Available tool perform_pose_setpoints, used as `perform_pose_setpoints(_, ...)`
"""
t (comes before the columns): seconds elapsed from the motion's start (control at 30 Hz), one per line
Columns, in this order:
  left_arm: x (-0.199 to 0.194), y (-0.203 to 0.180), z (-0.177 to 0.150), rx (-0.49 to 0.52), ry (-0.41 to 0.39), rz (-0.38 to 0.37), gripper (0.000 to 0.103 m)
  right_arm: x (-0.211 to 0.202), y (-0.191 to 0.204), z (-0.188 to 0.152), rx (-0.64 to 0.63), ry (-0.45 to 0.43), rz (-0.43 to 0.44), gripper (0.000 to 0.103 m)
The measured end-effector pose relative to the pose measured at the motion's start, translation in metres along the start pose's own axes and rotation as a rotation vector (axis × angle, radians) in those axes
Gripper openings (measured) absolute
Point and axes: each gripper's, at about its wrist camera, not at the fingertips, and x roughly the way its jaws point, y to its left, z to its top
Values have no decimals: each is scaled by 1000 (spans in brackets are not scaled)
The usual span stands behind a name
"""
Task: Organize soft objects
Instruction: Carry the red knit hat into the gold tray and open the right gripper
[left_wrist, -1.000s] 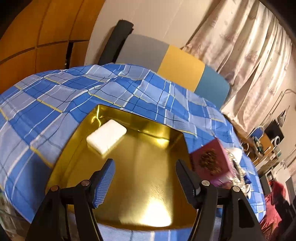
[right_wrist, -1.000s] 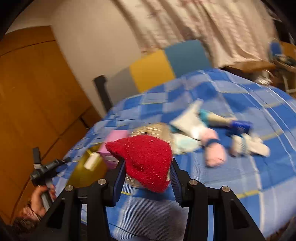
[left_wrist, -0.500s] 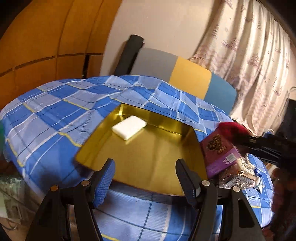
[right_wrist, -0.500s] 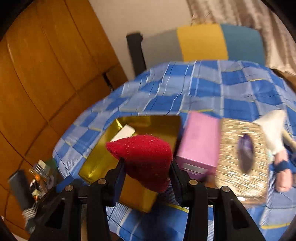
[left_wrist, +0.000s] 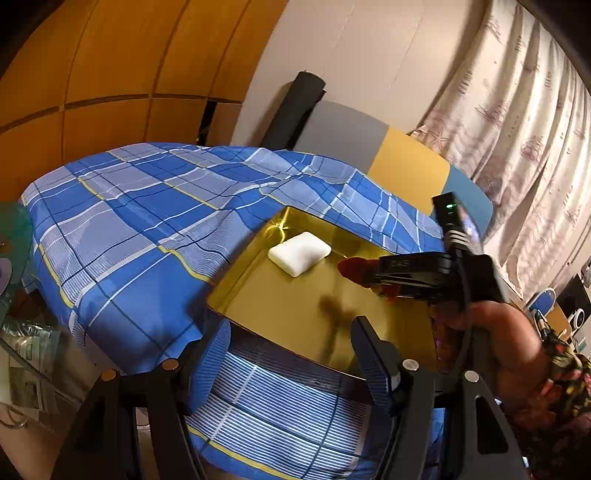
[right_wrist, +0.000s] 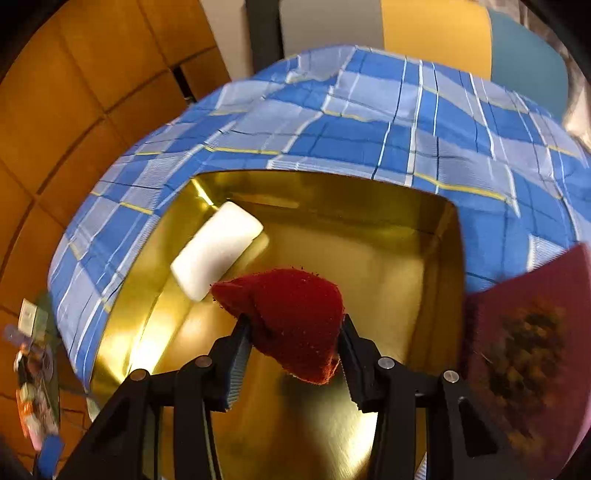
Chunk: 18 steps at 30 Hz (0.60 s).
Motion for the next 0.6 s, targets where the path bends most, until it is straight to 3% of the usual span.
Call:
perform_pose_setpoints(0.17,3,7,2,-27,11,6,68,34,6,14,37,34,-15,46)
perform_pose_setpoints(0.33,7,12,1,-46,27,10,68,55,22,28,16,13,-7,46)
perform_pose_setpoints(0.43,11,15,0,-56,44,15,68,62,29,37,-5,-24,6,53)
perform_pose_setpoints(0.5,13,16,-1,-64,52,13,68,58,30,43,-23,-64,1,70)
perform_pose_setpoints(0.6,15,17,-2,-64,59,14,68,41,28,43,-52,-115,-15,75)
